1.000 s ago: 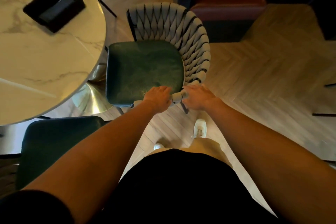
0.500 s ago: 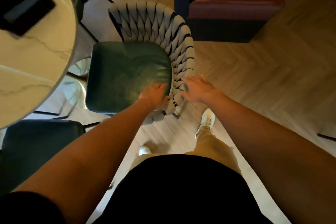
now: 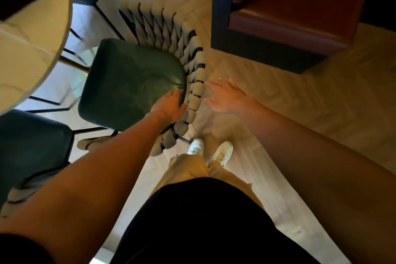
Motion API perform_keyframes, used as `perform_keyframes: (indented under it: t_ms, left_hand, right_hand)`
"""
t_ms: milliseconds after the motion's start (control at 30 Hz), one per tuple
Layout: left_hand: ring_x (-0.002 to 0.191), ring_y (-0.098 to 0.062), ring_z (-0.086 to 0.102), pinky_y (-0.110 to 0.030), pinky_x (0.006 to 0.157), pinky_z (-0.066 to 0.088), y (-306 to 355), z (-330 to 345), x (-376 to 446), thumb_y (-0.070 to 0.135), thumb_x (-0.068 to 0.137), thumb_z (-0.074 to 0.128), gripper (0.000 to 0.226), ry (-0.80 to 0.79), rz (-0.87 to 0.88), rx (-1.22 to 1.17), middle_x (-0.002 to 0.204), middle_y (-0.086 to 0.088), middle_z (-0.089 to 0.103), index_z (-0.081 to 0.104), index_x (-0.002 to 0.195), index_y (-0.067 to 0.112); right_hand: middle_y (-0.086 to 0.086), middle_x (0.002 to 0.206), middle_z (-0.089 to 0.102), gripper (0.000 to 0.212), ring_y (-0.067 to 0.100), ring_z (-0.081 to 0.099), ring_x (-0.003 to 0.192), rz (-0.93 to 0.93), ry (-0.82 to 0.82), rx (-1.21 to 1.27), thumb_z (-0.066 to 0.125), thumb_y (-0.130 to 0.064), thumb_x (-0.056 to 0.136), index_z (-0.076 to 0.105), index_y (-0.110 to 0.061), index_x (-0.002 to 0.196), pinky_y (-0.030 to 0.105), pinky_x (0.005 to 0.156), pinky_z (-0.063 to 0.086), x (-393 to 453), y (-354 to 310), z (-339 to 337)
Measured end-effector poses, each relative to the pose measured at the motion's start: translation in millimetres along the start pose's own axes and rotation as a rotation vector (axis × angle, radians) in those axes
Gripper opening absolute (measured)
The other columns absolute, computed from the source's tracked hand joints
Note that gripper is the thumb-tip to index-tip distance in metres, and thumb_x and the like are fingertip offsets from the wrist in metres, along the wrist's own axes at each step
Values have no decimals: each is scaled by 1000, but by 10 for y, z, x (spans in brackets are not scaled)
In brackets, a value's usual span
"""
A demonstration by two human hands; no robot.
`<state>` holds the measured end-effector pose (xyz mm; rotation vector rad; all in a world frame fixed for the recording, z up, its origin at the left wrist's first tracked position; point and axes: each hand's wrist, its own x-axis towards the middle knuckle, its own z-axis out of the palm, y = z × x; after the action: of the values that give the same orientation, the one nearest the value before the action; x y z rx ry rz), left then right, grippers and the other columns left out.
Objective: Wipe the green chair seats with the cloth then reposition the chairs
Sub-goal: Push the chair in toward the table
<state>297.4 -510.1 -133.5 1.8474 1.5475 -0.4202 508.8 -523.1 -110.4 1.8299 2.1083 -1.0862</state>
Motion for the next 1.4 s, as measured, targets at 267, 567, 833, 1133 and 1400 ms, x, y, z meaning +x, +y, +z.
perform_keyframes:
  t_ms: [267,567,833,1133,1400]
  left_hand:
    - [143,-31,42,-49,116,40,-160,-195,363,44,103,52,63,42,-159,-143,160,-10,37,31,157,21]
    - [139,-31,47,-46,112,43,-245,-466,968,42,104,49,62,65,-263,-254,157,-11,40,30,157,18]
    - [135,-30,50,-45,110,45,-233,-752,1152,41,103,50,60,149,-368,-357,153,-10,45,32,156,18]
    - [137,-27,49,-45,112,45,-180,-926,1209,41,103,52,59,283,-700,-563,156,-7,43,35,155,18]
    - [136,-24,50,-43,111,46,289,-1120,1422,43,102,53,60,393,-884,-710,155,-3,44,35,155,22]
  right_hand:
    - [5,163,28,65,25,20,152,-151,-88,-203,46,-44,101,26,-20,158,48,125,11,766,-34,-443]
    - [6,164,27,64,26,20,152,-324,-216,-419,41,-47,104,24,-18,159,49,123,11,1815,-227,-1078]
    - [9,163,28,63,29,20,151,-486,-303,-542,42,-45,104,26,-17,158,50,124,12,2442,-531,-1525]
    - [8,165,25,67,28,20,152,-789,-428,-788,41,-51,103,22,-20,160,51,124,15,3316,-867,-1761]
    - [8,160,35,64,30,31,146,-1052,-452,-972,42,-50,102,29,-20,157,50,120,23,3777,-1161,-2172]
